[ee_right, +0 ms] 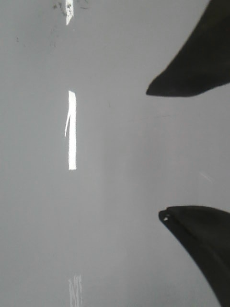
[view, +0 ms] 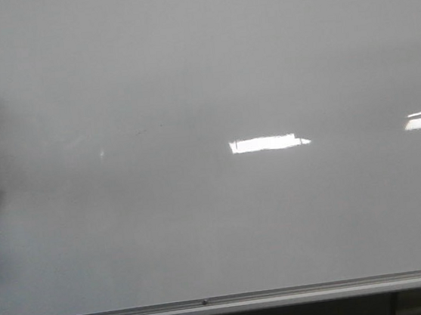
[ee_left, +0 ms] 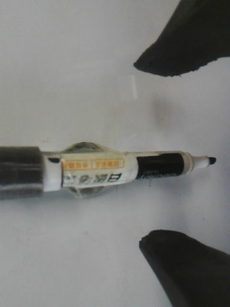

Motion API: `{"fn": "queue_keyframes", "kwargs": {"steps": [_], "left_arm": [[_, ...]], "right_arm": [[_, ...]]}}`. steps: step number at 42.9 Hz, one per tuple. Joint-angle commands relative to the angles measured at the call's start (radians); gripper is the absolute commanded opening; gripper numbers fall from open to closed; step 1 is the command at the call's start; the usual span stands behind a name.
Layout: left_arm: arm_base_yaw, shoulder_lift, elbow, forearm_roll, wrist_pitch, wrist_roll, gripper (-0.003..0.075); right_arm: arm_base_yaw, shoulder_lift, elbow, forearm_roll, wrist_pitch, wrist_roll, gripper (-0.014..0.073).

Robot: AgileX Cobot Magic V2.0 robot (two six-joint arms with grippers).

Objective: Write number 0 on whiteboard

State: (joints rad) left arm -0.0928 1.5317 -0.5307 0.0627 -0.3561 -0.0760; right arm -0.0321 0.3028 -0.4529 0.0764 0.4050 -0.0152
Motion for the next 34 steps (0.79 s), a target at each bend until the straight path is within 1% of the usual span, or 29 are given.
{"fn": "queue_keyframes", "kwargs": {"steps": [1,16,19,21,24,28,30,32,34], "left_arm": [[-0.005,0.015,-0.033,-0.006,-0.139,-0.007,0.0618],[-0.005,0.094,-0.067,-0.006,-0.152,-0.007,0.0616],[-0.005,0.096,-0.067,-0.006,-0.156,-0.007,0.0583],[-0.005,0.096,-0.067,-0.006,-0.162,-0.007,0.0542],[-0.005,0.096,-0.067,-0.006,-0.172,-0.007,0.0458],[-0.005,0.096,-0.067,-0.006,-0.174,-0.007,0.0314],[-0.005,0.096,-0.067,-0.006,-0.174,-0.007,0.0258],[-0.005,0.096,-0.067,-0.006,-0.174,-0.007,0.0179],[-0.005,0.096,-0.067,-0.006,-0.174,-0.007,0.0125]], "right_arm": [[-0.002,0.016,-0.036,-0.001,-0.072,0.000,0.0508],[-0.002,0.016,-0.036,-0.001,-0.071,0.000,0.0508],[-0.002,0.016,-0.036,-0.001,-0.071,0.000,0.0508],[-0.002,0.016,-0.036,-0.001,-0.071,0.000,0.0508],[-0.002,0.016,-0.036,-0.001,-0.071,0.000,0.0508],[-0.002,0.016,-0.036,-0.001,-0.071,0.000,0.0508],[-0.002,0.016,-0.036,-0.001,-0.071,0.000,0.0508],[-0.002,0.016,-0.036,-0.001,-0.071,0.000,0.0508],[-0.002,0.016,-0.036,-0.001,-0.071,0.000,0.0508]]}}
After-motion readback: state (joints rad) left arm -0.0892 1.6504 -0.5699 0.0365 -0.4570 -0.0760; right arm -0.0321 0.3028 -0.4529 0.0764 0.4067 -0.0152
